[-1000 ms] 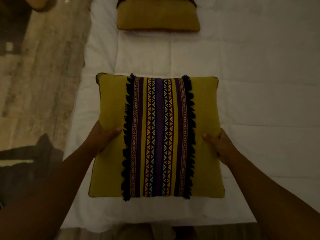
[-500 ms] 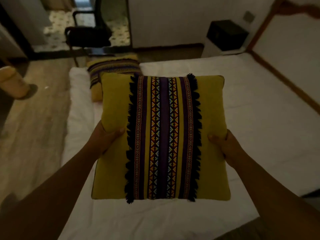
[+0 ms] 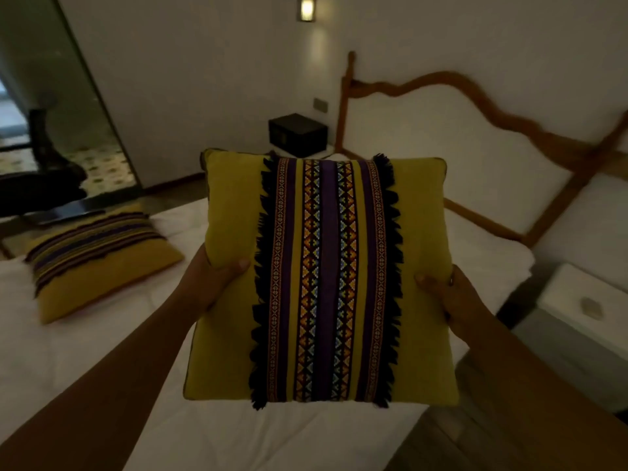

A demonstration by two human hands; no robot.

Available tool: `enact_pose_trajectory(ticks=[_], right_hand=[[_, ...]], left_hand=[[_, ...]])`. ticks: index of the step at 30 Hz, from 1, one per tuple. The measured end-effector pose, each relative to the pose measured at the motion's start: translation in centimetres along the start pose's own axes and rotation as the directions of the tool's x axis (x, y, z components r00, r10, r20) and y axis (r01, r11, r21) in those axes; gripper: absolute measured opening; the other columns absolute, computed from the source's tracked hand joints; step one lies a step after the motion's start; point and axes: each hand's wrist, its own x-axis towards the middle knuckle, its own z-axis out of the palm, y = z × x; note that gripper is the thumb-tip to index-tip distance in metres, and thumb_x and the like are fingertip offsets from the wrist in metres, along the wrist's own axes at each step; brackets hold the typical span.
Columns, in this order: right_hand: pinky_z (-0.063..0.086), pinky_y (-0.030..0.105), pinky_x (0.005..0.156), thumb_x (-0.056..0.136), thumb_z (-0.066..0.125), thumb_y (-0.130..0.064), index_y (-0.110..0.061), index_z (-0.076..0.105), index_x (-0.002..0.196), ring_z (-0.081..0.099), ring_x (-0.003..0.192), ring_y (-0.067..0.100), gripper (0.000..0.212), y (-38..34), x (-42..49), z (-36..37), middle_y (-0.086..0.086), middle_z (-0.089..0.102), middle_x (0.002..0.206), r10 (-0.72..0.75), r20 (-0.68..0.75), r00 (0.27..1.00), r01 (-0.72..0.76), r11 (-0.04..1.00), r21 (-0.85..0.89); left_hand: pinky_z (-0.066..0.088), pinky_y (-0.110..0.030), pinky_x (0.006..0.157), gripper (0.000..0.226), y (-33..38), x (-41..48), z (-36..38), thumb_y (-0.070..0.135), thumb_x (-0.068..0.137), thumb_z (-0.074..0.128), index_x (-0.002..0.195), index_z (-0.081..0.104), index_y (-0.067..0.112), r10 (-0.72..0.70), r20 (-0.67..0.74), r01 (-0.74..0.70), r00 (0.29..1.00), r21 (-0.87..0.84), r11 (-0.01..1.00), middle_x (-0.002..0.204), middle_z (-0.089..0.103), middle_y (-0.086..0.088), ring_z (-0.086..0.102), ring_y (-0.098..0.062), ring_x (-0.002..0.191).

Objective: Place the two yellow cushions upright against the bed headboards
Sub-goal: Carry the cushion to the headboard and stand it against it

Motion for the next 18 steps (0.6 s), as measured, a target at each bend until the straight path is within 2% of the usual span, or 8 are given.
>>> enact_pose_trajectory(ticks=[2,4,6,8,11,13,15,18], right_hand=[[0.061,0.042,0.068,0.056,0.089,-0.039,-0.030,0.058,0.115,0.072,0.097,0.028,0.067,-0.7,0.2,-4.4,0.005,0.069,0.118,-0.004,-0.048,0.999,0.005,1.000,0.028],[0.058,0.047,0.077,0.064,0.084,-0.034,-0.024,0.054,0.128,0.069,0.102,0.031,0.072,-1.0,0.6,-8.8,0.007,0.067,0.123,-0.011,-0.089,0.996,0.014,0.999,0.036],[0.057,0.049,0.080,0.071,0.082,-0.029,-0.022,0.051,0.133,0.068,0.104,0.032,0.070,-1.5,1.0,-12.9,0.009,0.065,0.125,-0.020,-0.126,0.992,0.027,0.999,0.048],[0.057,0.053,0.083,0.076,0.080,-0.023,-0.020,0.050,0.134,0.067,0.105,0.034,0.066,-1.8,1.4,-17.1,0.011,0.065,0.127,-0.033,-0.152,0.988,0.044,0.996,0.074],[0.052,0.062,0.093,0.080,0.078,-0.021,-0.015,0.046,0.142,0.065,0.112,0.039,0.071,-2.1,1.7,-22.4,0.015,0.063,0.131,-0.046,-0.175,0.983,0.060,0.995,0.078],[0.051,0.064,0.094,0.083,0.075,-0.019,-0.015,0.045,0.144,0.064,0.113,0.040,0.068,-2.2,1.6,-25.5,0.016,0.061,0.134,-0.066,-0.197,0.978,0.083,0.993,0.083],[0.051,0.064,0.094,0.086,0.074,-0.018,-0.016,0.043,0.146,0.063,0.113,0.040,0.067,-2.3,1.5,-28.1,0.015,0.061,0.134,-0.085,-0.243,0.966,0.105,0.992,0.067],[0.053,0.062,0.092,0.085,0.076,-0.022,-0.018,0.046,0.144,0.066,0.109,0.036,0.066,-2.3,1.4,-31.5,0.010,0.063,0.130,-0.104,-0.305,0.947,0.124,0.991,0.047]], left_hand=[[0.056,-0.057,0.088,0.084,1.4,0.5,4.3,0.046,0.064,0.084,0.138,0.048,0.028,0.018,0.024,-0.018,1.000,0.003,1.000,0.124,0.066,-0.006,0.068,-0.029,0.105],[0.055,-0.058,0.090,0.079,2.6,0.9,8.7,0.043,0.067,0.084,0.136,0.049,0.029,0.041,0.055,-0.041,0.998,0.006,0.999,0.125,0.066,-0.005,0.068,-0.029,0.106],[0.055,-0.058,0.090,0.078,3.7,1.4,13.0,0.042,0.069,0.084,0.137,0.049,0.029,0.060,0.088,-0.060,0.994,0.006,0.998,0.126,0.066,-0.005,0.067,-0.030,0.107],[0.056,-0.057,0.089,0.077,4.7,1.8,17.1,0.041,0.070,0.083,0.138,0.049,0.030,0.089,0.127,-0.090,0.988,0.005,0.996,0.126,0.066,-0.005,0.068,-0.029,0.107],[0.054,-0.057,0.091,0.077,6.4,2.3,22.7,0.041,0.073,0.082,0.141,0.047,0.029,0.120,0.177,-0.127,0.977,0.029,0.991,0.129,0.064,-0.006,0.066,-0.030,0.110],[0.054,-0.058,0.091,0.079,7.3,2.7,26.1,0.041,0.072,0.082,0.142,0.046,0.028,0.132,0.205,-0.141,0.970,0.033,0.989,0.130,0.064,-0.007,0.066,-0.031,0.110],[0.057,-0.053,0.087,0.077,8.1,2.9,29.3,0.039,0.072,0.082,0.140,0.048,0.028,0.151,0.227,-0.159,0.962,0.018,0.987,0.126,0.065,-0.006,0.067,-0.029,0.107],[0.061,-0.038,0.073,0.074,9.1,2.8,33.5,0.037,0.071,0.081,0.137,0.051,0.029,0.190,0.243,-0.195,0.951,-0.004,0.981,0.115,0.068,0.003,0.069,-0.016,0.097]])
